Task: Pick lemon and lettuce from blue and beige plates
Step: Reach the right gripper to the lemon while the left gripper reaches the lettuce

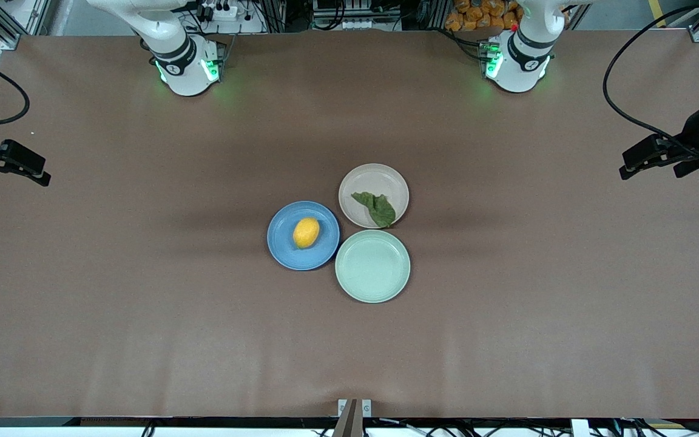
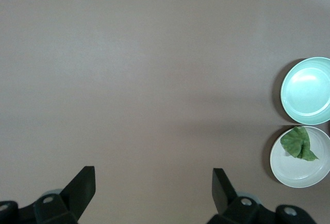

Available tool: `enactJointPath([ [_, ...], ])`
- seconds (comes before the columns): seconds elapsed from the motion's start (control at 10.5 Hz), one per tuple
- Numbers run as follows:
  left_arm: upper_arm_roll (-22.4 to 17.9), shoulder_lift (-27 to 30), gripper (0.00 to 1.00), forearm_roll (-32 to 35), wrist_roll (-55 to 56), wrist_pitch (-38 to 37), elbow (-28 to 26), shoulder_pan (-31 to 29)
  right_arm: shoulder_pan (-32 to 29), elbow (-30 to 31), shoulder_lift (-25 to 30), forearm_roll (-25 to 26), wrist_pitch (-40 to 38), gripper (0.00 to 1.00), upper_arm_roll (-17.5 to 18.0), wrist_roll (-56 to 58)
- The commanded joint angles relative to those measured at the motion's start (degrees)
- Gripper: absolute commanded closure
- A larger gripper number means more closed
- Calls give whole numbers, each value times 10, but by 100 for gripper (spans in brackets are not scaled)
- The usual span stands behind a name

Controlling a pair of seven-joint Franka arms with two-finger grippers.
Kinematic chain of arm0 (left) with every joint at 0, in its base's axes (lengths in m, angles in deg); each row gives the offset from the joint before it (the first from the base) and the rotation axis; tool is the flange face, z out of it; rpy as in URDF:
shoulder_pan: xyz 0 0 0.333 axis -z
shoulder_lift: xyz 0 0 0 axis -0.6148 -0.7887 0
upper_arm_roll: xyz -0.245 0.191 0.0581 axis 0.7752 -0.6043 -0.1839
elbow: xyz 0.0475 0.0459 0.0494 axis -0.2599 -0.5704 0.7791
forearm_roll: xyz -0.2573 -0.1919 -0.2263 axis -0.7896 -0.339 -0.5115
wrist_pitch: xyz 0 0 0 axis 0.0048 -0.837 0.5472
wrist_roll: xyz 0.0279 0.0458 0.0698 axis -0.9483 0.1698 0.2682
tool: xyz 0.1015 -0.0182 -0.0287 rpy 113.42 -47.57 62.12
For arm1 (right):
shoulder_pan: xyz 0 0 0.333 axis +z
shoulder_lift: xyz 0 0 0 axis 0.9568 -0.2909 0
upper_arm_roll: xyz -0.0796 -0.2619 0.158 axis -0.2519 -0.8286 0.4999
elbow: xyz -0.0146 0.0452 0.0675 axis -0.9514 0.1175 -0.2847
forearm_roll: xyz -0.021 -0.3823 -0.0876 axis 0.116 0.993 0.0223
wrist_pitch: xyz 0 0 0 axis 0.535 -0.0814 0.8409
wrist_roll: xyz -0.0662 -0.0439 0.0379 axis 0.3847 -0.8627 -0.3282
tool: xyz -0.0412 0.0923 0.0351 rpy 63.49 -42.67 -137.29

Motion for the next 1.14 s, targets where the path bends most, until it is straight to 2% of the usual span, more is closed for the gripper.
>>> enactJointPath([
  [0.0,1,7,0,-5,-14,-14,-1,0,0,6,10,-10,1,0,-2,-7],
  [0.19,1,6,0,-5,-14,-21,0,0,3,6,9,-10,3,0,-2,-7],
  [0.28,4,5,0,-13,-14,-23,-6,2,4,8,4,-31,3,0,-2,-7],
  [0.47,57,-20,0,-20,25,-33,-26,7,17,9,-23,-49,25,0,1,-28],
  [0.66,107,-69,0,-45,100,-5,-41,11,73,9,-63,-48,55,0,9,-139],
  [0.76,130,-88,0,-40,116,34,-64,18,84,7,-84,-48,70,0,28,-195],
  [0.85,136,-104,0,-41,147,86,-93,41,87,7,-105,-48,85,0,58,-252],
  [1.04,135,-151,0,-31,267,172,-118,122,96,5,-152,-47,127,0,113,-357],
])
